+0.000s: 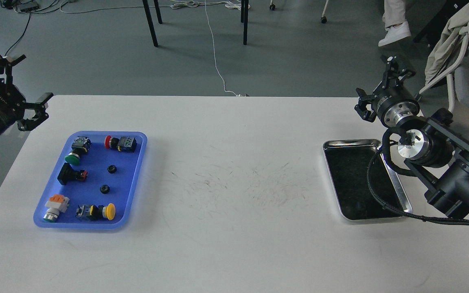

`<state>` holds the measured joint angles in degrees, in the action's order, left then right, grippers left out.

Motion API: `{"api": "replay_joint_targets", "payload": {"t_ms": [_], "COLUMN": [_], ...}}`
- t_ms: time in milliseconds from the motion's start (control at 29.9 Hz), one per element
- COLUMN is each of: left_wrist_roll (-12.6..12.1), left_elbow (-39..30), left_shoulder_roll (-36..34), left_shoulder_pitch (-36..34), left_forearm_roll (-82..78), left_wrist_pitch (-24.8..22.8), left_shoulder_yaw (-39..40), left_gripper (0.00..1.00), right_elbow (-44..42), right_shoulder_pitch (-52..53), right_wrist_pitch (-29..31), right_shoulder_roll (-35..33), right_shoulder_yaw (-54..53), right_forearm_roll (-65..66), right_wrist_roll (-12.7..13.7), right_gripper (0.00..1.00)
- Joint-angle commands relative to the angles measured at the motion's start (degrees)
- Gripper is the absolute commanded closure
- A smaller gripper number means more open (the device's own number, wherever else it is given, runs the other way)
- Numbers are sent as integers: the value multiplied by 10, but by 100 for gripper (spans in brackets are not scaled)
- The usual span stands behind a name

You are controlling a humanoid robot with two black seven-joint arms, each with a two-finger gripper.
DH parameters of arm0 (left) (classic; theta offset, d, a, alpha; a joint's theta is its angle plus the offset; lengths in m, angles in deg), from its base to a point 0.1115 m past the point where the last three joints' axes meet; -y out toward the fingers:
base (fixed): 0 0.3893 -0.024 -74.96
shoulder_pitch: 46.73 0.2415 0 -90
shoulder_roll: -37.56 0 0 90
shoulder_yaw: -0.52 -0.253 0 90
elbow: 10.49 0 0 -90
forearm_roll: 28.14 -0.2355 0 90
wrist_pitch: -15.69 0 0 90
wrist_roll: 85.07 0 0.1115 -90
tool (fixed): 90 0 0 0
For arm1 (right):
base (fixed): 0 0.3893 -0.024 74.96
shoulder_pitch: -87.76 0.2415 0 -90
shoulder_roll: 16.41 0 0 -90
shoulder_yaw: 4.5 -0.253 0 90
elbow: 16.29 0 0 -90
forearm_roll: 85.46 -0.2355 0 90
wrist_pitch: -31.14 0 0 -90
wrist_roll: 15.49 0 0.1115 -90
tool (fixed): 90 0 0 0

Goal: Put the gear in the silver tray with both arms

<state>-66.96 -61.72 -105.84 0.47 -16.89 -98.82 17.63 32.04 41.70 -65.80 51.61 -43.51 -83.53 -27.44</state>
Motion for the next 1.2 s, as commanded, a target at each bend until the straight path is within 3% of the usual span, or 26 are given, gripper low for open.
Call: {"api": "replay_joint_targets", "payload": {"t_ms": [0,368,602,969,1036,1170], "left_wrist_roll": [1,-1,-9,-10,-23,-77], "left_elbow": [0,7,33,43,42,43], "left_shoulder_roll": [-1,-4,4,3,4,3], "left_shoulder_pitch": [1,11,8,4,5,-2], "left_forearm_roll": [-2,-7,-8,-10,-11,-6], "left_wrist_pitch": [-2,-26,10,5,0,-34], "left_shoulder_yaw": [2,-1,-3,-6,-9,-2], "left_gripper": [1,1,1,1,1,1], "right_elbow": [1,3,3,1,2,3], "right_shoulder_pitch": [-2,-3,-7,-13,-14,-14], "right_wrist_pitch": [0,0,0,0,0,0], "right_shoulder_roll": [-1,-2,-2,-2,-2,-3], "right_shoulder_yaw": [2,4,4,16,16,17], "right_forearm_roll": [0,2,5,11,11,11], "right_wrist_roll": [0,0,0,1,1,1], "right_gripper": [1,1,1,1,1,1]}}
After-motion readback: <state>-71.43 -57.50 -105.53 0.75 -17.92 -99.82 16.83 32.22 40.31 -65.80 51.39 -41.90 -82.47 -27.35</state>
